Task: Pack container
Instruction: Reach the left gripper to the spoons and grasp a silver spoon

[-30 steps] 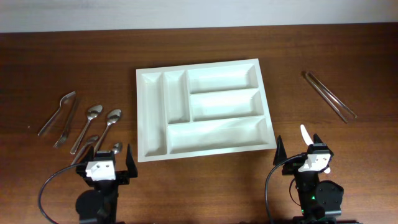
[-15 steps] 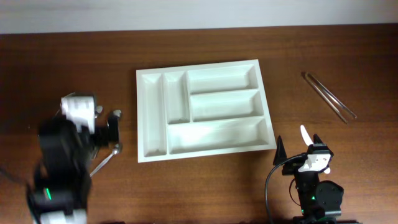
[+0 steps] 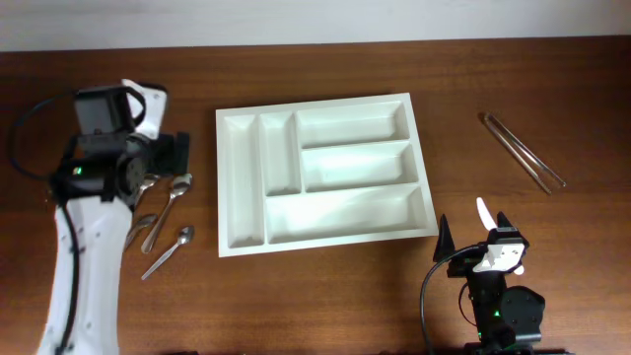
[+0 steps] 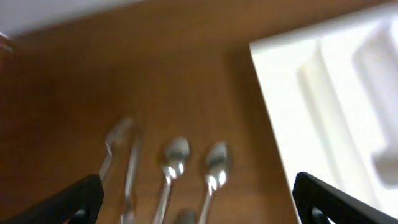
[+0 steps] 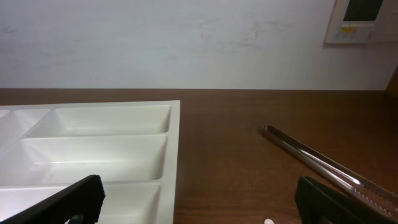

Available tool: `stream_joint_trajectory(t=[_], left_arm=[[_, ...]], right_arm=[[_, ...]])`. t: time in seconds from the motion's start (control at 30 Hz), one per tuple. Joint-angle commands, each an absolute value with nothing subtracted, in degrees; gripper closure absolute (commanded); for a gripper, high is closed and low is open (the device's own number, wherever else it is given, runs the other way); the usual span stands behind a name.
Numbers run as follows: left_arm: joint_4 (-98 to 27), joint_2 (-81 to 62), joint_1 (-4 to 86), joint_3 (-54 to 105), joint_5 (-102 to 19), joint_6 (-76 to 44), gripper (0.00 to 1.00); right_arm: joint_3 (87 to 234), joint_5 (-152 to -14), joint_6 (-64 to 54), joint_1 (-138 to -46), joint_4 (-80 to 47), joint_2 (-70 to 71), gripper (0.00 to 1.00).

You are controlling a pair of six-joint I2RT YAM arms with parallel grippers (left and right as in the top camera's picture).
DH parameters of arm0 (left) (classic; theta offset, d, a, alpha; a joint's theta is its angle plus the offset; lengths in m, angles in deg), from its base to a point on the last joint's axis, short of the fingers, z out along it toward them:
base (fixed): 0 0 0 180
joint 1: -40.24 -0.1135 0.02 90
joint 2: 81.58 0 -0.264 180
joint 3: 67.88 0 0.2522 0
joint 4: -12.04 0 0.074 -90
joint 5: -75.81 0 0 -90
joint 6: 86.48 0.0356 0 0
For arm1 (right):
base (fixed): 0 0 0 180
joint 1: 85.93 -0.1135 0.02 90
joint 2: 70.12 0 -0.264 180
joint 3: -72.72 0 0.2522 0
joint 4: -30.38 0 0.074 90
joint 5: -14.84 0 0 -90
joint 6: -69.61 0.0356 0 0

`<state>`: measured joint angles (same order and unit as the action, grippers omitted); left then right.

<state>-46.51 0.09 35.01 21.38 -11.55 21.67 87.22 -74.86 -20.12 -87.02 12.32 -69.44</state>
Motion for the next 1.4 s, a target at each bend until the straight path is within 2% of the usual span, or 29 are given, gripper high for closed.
stream_joint_trajectory(t=[0.0,0.07,0.37,0.5,0.7,1.17,1.27,1.37], left_arm=[[-50.25,7.35,34.81,21.75,-11.31,29.47,0.00],[-50.60,10.82,34.81,21.78,-11.14,31.70,0.01],[-50.25,23.02,33.43,21.78,-11.47,33.65,0.33],[-49.40,25.27,30.44,21.78,-12.93,34.98,0.34],[-48.24,27.52,24.73,21.78,-21.50,35.33,0.32],[-48.02,33.64,24.32,21.75,-23.46,35.31,0.34],[-48.04,34.23,24.32,21.75,-23.49,35.31,0.42],[-48.04,34.67,24.32,21.75,-23.46,35.31,0.59]], right_arm=[[86.80,-74.03,-19.44,-86.56,12.08,-69.87,0.01],[86.80,-74.03,-19.44,-86.56,12.08,-69.87,0.01],[86.80,-74.03,-19.44,-86.56,12.08,-69.87,0.01],[86.80,-74.03,-19.44,-86.56,12.08,-69.87,0.01],[86.80,-74.03,-19.44,-86.56,12.08,-69.87,0.01],[86.80,-74.03,-19.44,-86.56,12.08,-69.87,0.01],[86.80,-74.03,-19.44,-86.56,12.08,-69.87,0.01],[86.80,-74.03,-19.44,-86.56,12.08,-69.87,0.01]])
